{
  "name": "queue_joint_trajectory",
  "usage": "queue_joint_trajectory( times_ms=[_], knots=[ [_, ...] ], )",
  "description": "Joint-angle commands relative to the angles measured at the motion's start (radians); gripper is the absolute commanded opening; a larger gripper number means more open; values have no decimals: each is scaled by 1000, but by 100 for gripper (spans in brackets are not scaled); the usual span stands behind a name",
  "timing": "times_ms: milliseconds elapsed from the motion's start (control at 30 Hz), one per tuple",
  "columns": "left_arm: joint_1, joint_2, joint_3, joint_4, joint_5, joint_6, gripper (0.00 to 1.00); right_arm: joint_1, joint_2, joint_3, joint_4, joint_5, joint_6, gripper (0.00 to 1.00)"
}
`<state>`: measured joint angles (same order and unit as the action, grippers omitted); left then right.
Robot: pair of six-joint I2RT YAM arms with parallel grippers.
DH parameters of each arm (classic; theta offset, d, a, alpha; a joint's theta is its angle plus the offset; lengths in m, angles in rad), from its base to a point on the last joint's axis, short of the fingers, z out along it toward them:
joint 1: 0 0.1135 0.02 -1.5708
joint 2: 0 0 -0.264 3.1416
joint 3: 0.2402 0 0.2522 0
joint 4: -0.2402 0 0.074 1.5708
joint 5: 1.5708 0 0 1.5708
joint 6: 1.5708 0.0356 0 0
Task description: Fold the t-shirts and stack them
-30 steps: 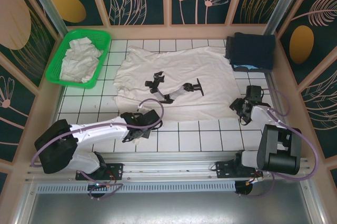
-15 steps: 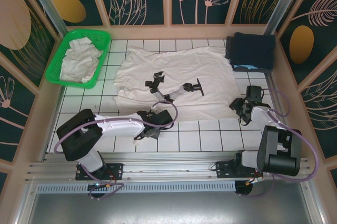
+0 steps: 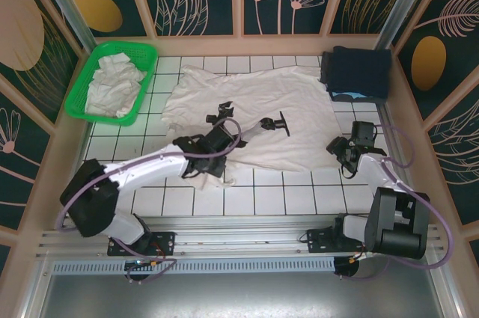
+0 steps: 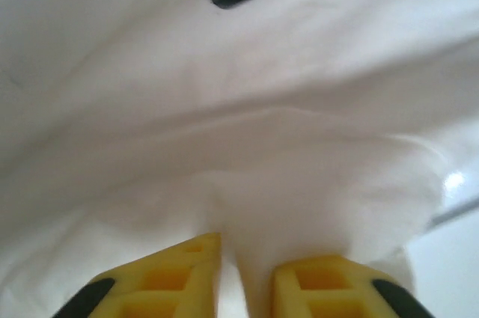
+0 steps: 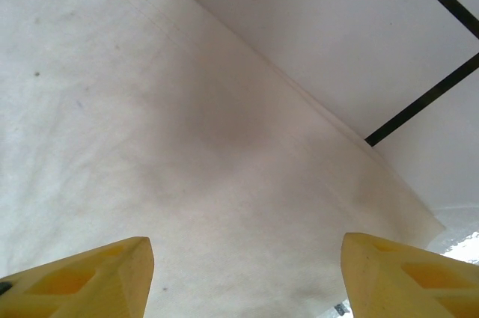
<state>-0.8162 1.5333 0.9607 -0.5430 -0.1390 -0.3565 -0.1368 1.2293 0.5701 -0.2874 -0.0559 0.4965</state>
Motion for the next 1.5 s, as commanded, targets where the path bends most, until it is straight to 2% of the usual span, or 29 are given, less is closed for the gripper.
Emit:
queue_joint_trajectory(
  times_ms=[0, 100, 267, 400, 467, 500, 533, 600, 833, 933, 1033, 1167, 1333, 1400, 1467],
  knots=[
    [57, 109, -24, 61, 71, 94, 26, -4, -29, -26, -11, -30, 0, 68],
    [82, 97, -65, 62, 38, 54, 37, -4, -48, -28, -21, -23, -13, 68],
    [96, -39, -119, 19, -29, -50, 44, -3, -52, -30, -7, -34, -10, 68],
    [95, -154, -135, -19, -36, -130, 50, -3, -46, -27, 14, -45, -12, 68],
    [94, -207, -153, 14, 32, -146, 49, -4, -40, -23, 15, -41, -18, 68],
    [85, -230, -176, 65, 110, -134, 48, -4, -36, -20, 17, -39, -21, 68],
    [67, -251, -201, 119, 162, -123, 47, -4, -34, -19, 19, -38, -23, 68],
    [-3, -276, -239, 190, 190, -118, 48, -4, -27, -15, 19, -37, -27, 68],
    [-98, -218, -251, 131, 175, -118, 47, -4, -17, -13, 30, -51, -27, 68],
    [-135, -187, -230, 44, 109, -132, 46, -3, -16, -12, 30, -56, -27, 68],
    [-157, -156, -219, 21, 99, -149, 45, -4, -16, -12, 32, -55, -26, 68],
    [-174, -121, -200, -44, 55, -224, 45, -4, -10, -6, 30, -55, -30, 68],
    [-175, -144, -257, -2, 7, -325, 47, -4, 7, 15, 22, -48, -44, 68],
    [-175, -136, -265, 2, -18, -353, 41, -4, 10, 23, 13, -46, -44, 68],
    [-175, -133, -276, 6, -44, -374, 28, -4, 6, 21, -1, -45, -37, 69]
  ],
)
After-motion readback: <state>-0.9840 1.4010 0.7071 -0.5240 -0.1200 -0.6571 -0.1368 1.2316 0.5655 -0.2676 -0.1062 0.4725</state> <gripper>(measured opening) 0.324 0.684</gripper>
